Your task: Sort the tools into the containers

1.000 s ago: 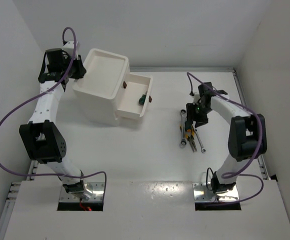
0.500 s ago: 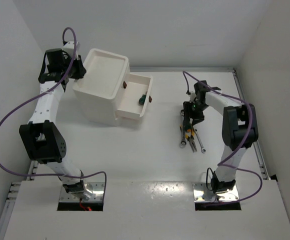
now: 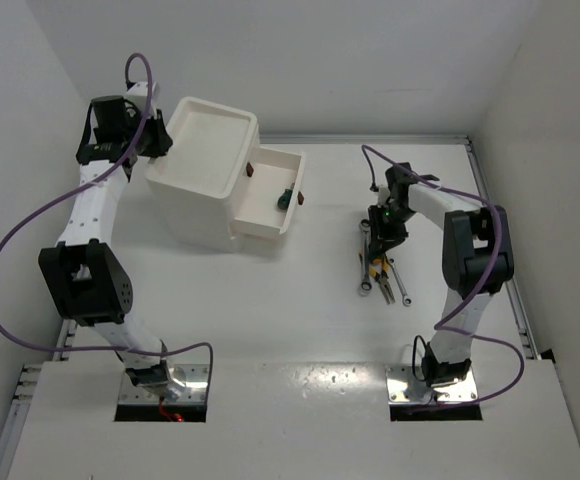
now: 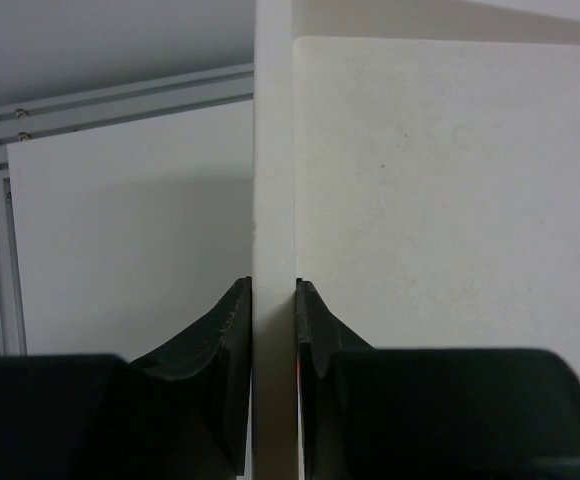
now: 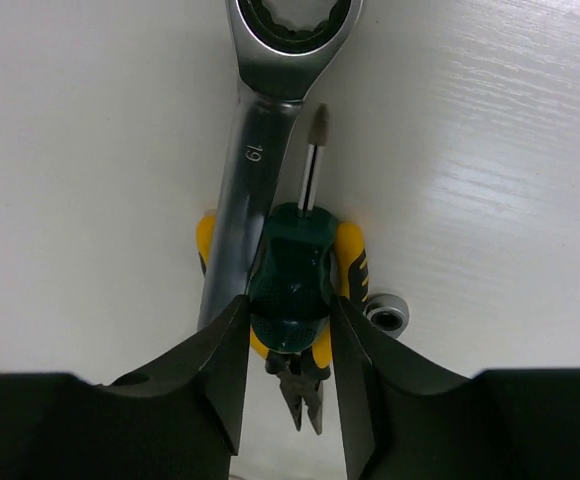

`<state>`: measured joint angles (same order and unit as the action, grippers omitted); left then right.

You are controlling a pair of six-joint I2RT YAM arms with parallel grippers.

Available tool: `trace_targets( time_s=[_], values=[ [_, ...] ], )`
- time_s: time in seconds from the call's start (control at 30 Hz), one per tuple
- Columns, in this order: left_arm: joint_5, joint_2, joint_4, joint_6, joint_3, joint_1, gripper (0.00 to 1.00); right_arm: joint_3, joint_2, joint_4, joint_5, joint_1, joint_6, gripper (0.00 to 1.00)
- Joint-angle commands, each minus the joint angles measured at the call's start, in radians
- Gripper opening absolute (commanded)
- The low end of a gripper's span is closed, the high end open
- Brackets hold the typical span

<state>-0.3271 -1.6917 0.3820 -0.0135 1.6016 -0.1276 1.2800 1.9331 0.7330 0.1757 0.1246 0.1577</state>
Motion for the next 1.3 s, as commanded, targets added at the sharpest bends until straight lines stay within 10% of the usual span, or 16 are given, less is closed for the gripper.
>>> trace_targets(
  time_s=[0.0, 0.2, 0.3, 0.37, 0.8, 1.27],
  values=[
    [-0.041, -0.097, 0.186, 0.05, -0.04, 0.022, 0.0, 0.009, 0.032, -0.02, -0.051, 0.024, -0.029, 0.39],
    [-0.041, -0.097, 0.186, 0.05, -0.04, 0.022, 0.0, -0.021, 0.021, -0.029, -0.094, 0.035, -0.038, 0.44],
    [-0.041, -0.097, 0.186, 0.05, -0.04, 0.022, 0.0, -0.03, 0.01, -0.038, -0.104, 0.044, -0.038, 0.3],
    [-0.041, -0.097, 0.186, 0.05, -0.04, 0.022, 0.0, -0.03, 0.01, -0.038, -0.094, 0.044, -0.049, 0.0],
    [-0.041, -0.069, 0.186, 0.05, -0.058, 0.022, 0.0, 0.153, -0.321, -0.217, 0.468, 0.059, 0.05, 0.0],
    [-0.059, -0.079, 0.186, 0.069, -0.068, 0.022, 0.0, 0.384, -0.047, -0.406, 0.498, 0.297, 0.285, 0.0]
  ],
)
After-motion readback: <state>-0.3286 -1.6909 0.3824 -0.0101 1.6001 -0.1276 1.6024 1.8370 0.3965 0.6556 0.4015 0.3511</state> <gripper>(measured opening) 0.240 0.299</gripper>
